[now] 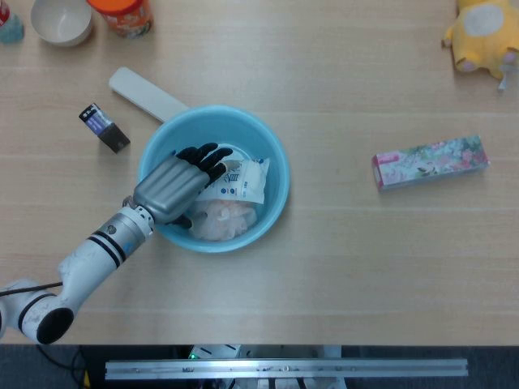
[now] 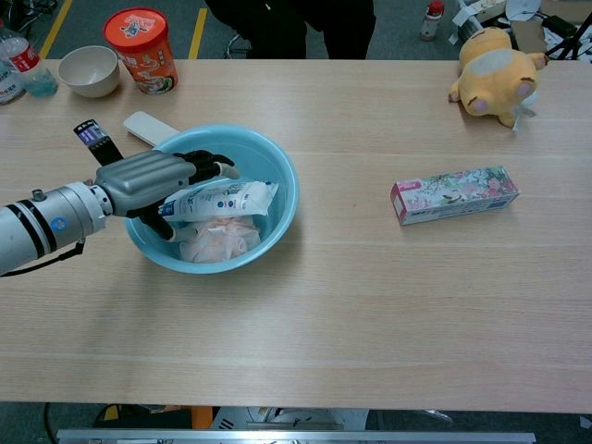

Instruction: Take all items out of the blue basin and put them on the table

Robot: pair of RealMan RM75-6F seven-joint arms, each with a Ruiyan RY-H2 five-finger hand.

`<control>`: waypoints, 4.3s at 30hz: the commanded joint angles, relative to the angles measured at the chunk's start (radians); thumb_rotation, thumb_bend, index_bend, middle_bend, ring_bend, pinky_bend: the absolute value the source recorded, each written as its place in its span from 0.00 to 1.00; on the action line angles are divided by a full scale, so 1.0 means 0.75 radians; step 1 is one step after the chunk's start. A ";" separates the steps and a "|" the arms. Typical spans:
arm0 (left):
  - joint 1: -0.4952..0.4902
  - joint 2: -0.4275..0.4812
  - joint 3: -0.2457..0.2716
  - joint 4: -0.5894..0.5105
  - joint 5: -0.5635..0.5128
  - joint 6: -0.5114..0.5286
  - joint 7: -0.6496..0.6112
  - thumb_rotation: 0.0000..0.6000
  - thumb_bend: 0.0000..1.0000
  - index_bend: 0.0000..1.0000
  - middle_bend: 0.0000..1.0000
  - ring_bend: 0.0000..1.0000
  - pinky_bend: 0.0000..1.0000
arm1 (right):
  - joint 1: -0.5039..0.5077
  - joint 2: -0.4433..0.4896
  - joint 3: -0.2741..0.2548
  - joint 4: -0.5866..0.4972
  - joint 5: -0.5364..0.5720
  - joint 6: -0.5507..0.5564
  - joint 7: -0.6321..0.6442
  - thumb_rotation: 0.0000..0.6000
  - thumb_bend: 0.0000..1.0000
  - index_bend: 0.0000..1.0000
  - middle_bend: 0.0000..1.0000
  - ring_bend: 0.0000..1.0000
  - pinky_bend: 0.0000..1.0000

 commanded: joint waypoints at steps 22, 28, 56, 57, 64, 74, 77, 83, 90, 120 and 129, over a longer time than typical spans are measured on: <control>-0.041 -0.118 -0.039 0.099 -0.225 -0.034 0.173 1.00 0.29 0.15 0.12 0.03 0.19 | -0.002 -0.008 -0.002 0.057 0.005 -0.022 0.056 1.00 0.02 0.00 0.17 0.09 0.26; -0.029 -0.079 -0.025 0.046 -0.232 -0.025 0.170 1.00 0.29 0.15 0.12 0.03 0.19 | -0.003 -0.006 0.000 0.056 0.004 -0.021 0.058 1.00 0.02 0.00 0.17 0.09 0.26; -0.026 -0.201 -0.055 0.240 -0.207 0.012 0.126 1.00 0.29 0.29 0.28 0.20 0.34 | -0.019 0.014 -0.001 0.027 -0.001 0.001 0.053 1.00 0.02 0.00 0.17 0.09 0.26; -0.024 -0.203 -0.057 0.244 -0.202 0.017 0.120 1.00 0.29 0.30 0.29 0.21 0.35 | -0.018 0.013 -0.001 0.027 -0.001 0.000 0.052 1.00 0.02 0.00 0.17 0.09 0.26; -0.009 -0.202 -0.090 0.256 -0.171 0.064 0.053 1.00 0.31 0.35 0.33 0.23 0.37 | -0.014 0.013 0.000 0.021 0.001 -0.005 0.042 1.00 0.02 0.00 0.17 0.09 0.26; -0.007 -0.216 -0.108 0.277 -0.142 0.075 -0.003 1.00 0.32 0.38 0.37 0.29 0.41 | -0.008 0.012 0.003 0.011 0.000 -0.009 0.033 1.00 0.02 0.00 0.17 0.09 0.26; -0.013 -0.228 -0.107 0.285 -0.140 0.065 0.002 1.00 0.32 0.37 0.37 0.29 0.42 | -0.009 0.012 0.003 0.008 0.002 -0.008 0.032 1.00 0.02 0.00 0.17 0.09 0.26; -0.018 -0.253 -0.131 0.299 -0.149 0.078 0.003 1.00 0.32 0.37 0.38 0.31 0.42 | -0.008 0.013 0.005 0.009 0.004 -0.010 0.034 1.00 0.02 0.00 0.18 0.09 0.26; -0.013 -0.277 -0.150 0.313 -0.171 0.097 0.015 1.00 0.32 0.55 0.55 0.47 0.46 | -0.008 0.014 0.006 0.014 0.004 -0.008 0.046 1.00 0.02 0.00 0.18 0.09 0.26; 0.029 0.000 -0.325 0.049 -0.179 0.221 -0.208 1.00 0.32 0.60 0.63 0.53 0.51 | -0.009 0.009 0.006 0.000 -0.028 0.007 0.053 1.00 0.02 0.00 0.18 0.10 0.26; -0.068 -0.085 -0.422 0.252 -0.334 0.175 -0.145 1.00 0.32 0.59 0.62 0.51 0.51 | -0.014 0.012 0.001 -0.003 -0.034 0.013 0.055 1.00 0.02 0.00 0.18 0.10 0.26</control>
